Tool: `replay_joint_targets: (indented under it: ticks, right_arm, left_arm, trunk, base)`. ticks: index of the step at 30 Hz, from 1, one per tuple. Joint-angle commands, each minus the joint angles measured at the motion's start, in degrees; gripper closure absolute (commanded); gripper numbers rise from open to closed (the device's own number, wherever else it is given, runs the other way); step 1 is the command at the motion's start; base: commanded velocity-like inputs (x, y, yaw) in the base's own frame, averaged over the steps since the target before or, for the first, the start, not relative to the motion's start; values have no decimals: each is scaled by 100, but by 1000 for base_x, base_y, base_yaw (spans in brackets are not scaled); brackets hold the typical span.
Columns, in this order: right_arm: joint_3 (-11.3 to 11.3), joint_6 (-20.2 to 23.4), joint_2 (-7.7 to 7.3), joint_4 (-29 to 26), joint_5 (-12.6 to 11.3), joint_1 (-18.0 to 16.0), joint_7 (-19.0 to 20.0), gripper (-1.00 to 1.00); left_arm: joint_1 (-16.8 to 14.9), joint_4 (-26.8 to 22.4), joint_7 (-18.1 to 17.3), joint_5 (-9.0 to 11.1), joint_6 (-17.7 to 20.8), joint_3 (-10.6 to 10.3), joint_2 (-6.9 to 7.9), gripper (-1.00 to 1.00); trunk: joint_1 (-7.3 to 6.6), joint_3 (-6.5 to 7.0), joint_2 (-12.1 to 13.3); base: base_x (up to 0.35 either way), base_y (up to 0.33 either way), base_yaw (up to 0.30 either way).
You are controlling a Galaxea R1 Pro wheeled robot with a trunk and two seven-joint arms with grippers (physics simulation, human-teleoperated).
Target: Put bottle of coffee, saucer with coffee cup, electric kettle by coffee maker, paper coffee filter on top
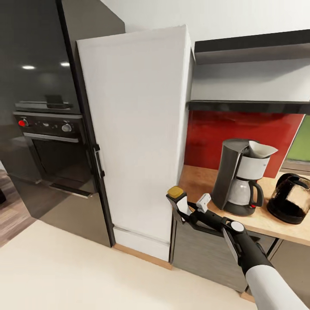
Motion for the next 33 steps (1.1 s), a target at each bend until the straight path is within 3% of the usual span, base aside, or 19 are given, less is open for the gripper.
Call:
replay_joint_targets:
  ticks: [1,10,13,15,19,21,27,33]
  right_arm:
    - [-24,-26,-1,-6,47,-5,17,100]
    - [-34,-16,-4,-10,51,-5,10,100]
    - [-131,-15,-13,-13,48,-5,9,100]
    - [-422,-18,-15,-31,46,-5,8,100]
    - [-1412,-25,13,-22,44,-5,8,100]
    - [-1715,-24,17,-26,49,-5,8,100]
    - [-1902,-33,70,10,50,-5,2,100]
    - [-1917,-35,481,18,92,-5,-35,100]
  left_arm:
    - [0,-6,15,-60,-10,29,-3,-100]
    - [0,-6,15,-63,-10,28,1,-100]
    - [0,-6,10,-63,-10,28,1,-100]
    - [-1,-6,8,-66,-10,28,0,-100]
    - [-2,-6,7,-68,-10,28,21,-100]
    - [-4,-8,7,-69,-10,28,32,-100]
    - [-7,-14,7,-69,-10,28,14,-100]
    - [-4,-7,7,-72,-7,28,13,-100]
  trunk:
    - [4,-12,-12]
    - [4,-12,-12]
    - [4,-12,-12]
    - [4,-12,-12]
    - [4,-12,-12]
    - [4,-12,-12]
    - [4,-12,-12]
    - [4,-12,-12]
  base:
    - [5,12,2]
    - [1,2,0]
    - [0,0,0]
    - [0,0,0]
    - [0,0,0]
    - [0,0,0]
    - [0,0,0]
    - [0,0,0]
